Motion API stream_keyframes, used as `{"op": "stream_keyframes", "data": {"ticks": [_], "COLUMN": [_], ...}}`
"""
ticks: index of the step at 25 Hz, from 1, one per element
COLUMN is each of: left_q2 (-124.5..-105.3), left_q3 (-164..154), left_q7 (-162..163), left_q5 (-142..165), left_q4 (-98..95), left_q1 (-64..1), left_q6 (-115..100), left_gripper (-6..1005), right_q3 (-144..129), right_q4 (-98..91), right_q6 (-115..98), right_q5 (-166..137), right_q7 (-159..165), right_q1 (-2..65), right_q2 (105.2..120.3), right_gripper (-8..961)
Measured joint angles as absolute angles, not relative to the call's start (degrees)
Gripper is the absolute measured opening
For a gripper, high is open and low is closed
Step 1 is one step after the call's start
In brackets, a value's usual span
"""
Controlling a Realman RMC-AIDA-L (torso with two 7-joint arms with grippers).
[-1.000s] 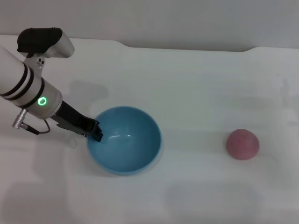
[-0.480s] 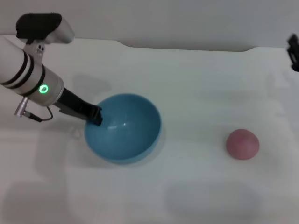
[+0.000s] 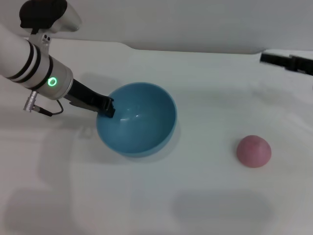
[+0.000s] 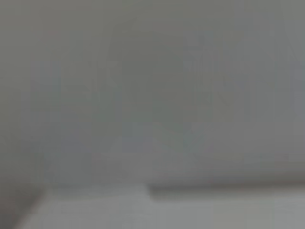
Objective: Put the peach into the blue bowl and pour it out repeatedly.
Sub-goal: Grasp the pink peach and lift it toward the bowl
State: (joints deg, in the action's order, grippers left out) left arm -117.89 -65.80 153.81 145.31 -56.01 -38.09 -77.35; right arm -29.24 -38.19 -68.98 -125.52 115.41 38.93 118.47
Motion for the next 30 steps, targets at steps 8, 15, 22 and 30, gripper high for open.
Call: {"op": "stream_keyframes", "data": {"ticks": [8,15,22,30], "left_q2": [-117.86,-117.98,-117.96,-117.94], "left_q3": [-65.7,-66.1,-66.4,-67.2], "left_q7": [153.8,153.8,153.2,153.1], "left_q5": [145.3,145.0,143.0,142.9], "left_q4": [-56.1,-57.5,-57.5,-57.6], "left_q1": [-38.2,-37.7,-37.5,-37.5], "left_q6": [-76.3,-75.9,-75.3,-75.0], "left_gripper": [-2,-2,-1,-2], "right_q3": [-34.8,-45.2,-47.8,-48.2], "right_q4": [-49.6,-48.4,-42.2,-36.6], "right_q6": [-84.3,-85.7,-81.7,-76.6], "right_q5": [-151.7,-159.6,-159.3,-157.4], "right_q7": [136.0,140.3,140.3,139.9], "right_q1": [45.5,47.4,47.9,48.2], "right_q2": [117.98,118.62,118.92,118.89], "right_gripper": [392,387,383,378]}}
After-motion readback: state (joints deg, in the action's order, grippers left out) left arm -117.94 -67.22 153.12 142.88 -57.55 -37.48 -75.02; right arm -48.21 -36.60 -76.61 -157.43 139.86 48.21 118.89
